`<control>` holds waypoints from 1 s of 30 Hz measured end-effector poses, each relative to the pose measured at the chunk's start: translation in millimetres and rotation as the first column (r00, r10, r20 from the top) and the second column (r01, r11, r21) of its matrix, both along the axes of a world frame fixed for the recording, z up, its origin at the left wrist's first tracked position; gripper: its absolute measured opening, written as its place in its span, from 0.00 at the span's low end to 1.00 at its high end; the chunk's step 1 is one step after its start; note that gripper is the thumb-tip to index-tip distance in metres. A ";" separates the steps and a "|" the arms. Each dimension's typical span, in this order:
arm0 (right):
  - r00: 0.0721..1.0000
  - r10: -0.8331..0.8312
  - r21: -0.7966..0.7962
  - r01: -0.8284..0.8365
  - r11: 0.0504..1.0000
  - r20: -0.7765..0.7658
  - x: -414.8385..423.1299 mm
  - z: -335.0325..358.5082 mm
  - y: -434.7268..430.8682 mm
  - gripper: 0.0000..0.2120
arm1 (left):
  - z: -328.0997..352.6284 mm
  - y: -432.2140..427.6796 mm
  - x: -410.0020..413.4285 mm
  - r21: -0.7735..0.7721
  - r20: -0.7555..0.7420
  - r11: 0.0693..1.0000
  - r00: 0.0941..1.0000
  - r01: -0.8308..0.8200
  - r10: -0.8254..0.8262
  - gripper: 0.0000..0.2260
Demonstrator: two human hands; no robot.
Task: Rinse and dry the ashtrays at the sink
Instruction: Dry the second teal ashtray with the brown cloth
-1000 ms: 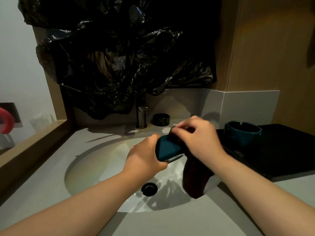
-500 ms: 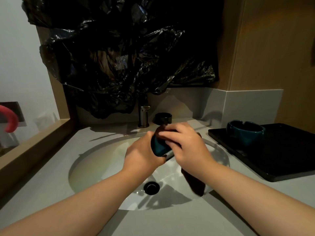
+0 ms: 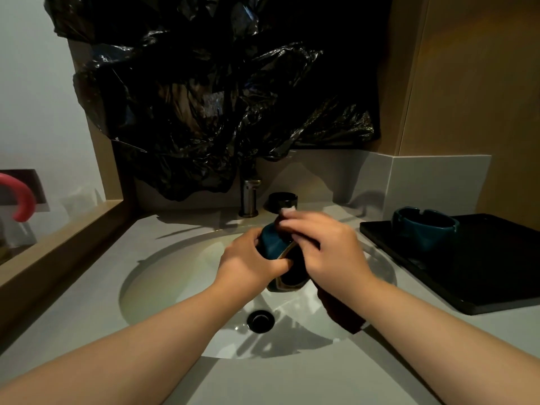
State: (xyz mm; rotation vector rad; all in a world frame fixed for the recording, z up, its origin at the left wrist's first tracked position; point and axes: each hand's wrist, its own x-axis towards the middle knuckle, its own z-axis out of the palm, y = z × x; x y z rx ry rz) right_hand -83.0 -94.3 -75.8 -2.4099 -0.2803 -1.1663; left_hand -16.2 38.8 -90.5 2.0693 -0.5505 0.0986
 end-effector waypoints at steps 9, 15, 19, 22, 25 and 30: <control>0.991 -0.120 0.159 0.127 0.979 -0.057 2.3 2.3 -22.1 0.14 | -0.4 -1.3 0.5 -0.161 -0.199 0.986 0.977 0.048 -0.080 0.12; 0.997 -0.018 -0.142 0.028 0.989 0.072 0.5 4.2 -2.9 0.15 | -0.9 -3.7 2.9 -0.149 -0.180 0.989 0.983 0.018 -0.045 0.14; 0.996 -0.058 0.115 0.051 0.992 0.062 1.8 4.4 -8.8 0.15 | 0.3 -1.2 -1.3 -0.193 -0.089 0.981 0.996 0.009 -0.027 0.19; 0.989 -0.111 0.340 0.140 0.930 -0.102 0.9 6.9 -21.5 0.13 | 1.4 0.7 -3.0 -0.215 -0.055 0.977 0.998 0.005 -0.018 0.21; 0.952 -0.115 0.487 0.245 0.838 -0.282 5.4 7.8 -34.8 0.11 | 4.1 1.9 -1.8 -0.191 -0.003 0.982 1.000 0.012 -0.013 0.22; 0.984 -0.102 0.592 0.168 0.788 -0.143 -3.6 25.4 -40.1 0.17 | 6.5 4.5 -1.4 -0.094 0.099 0.995 0.995 0.019 -0.010 0.23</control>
